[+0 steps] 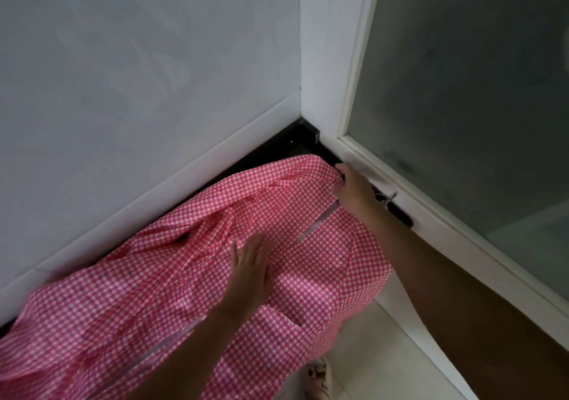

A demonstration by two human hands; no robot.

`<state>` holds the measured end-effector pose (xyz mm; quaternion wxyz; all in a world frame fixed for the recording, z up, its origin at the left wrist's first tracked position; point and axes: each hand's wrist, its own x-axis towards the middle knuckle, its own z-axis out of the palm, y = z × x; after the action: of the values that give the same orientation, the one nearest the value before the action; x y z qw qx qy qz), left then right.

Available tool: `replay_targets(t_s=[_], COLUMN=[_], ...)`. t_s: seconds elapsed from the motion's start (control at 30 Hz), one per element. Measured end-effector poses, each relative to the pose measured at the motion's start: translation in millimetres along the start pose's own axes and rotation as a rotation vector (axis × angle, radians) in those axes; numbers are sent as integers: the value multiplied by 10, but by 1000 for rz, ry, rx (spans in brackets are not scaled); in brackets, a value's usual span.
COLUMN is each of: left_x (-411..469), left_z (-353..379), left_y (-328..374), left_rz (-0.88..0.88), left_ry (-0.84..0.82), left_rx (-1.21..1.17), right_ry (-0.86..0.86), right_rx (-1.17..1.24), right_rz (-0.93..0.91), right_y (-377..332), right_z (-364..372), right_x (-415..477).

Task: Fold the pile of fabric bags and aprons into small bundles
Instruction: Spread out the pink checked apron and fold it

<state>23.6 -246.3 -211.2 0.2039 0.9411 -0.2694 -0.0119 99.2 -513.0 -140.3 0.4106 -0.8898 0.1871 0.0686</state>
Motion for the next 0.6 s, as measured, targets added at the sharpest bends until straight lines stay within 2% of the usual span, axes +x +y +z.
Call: replay_targets(t_s=[0.1,0.17,0.27,0.33,0.4,0.47,0.53,0.6], left_x=[131,307,745,1055,1283,1399,1488,1542], left_z=[1,-69,-325,-418,-390,-338,-370,-438], left_y=[20,78,281,463,636,744,723,596], left_rz=[36,34,-41,-94,-116,-206,-363,-461], left_ry=[0,35,133,134,140,163,259,325], left_rx=[-11,-112,-227,-229,-277,-380,-580,-667], right_ry=[-186,-237,-202,-141,-168,-347,-526,-511], right_rx=[58,-54,-76,-25,-2,100,252,301], right_rz=[101,107,37,-22,-146,-236,-259,-252], right_y=[-77,-128,-301,-495,-698,-854,-878,-781], right_z=[-57,-90,-121,-134,-199,-322,-447,-501], right_x=[271,397,464,456,413,327,265,259])
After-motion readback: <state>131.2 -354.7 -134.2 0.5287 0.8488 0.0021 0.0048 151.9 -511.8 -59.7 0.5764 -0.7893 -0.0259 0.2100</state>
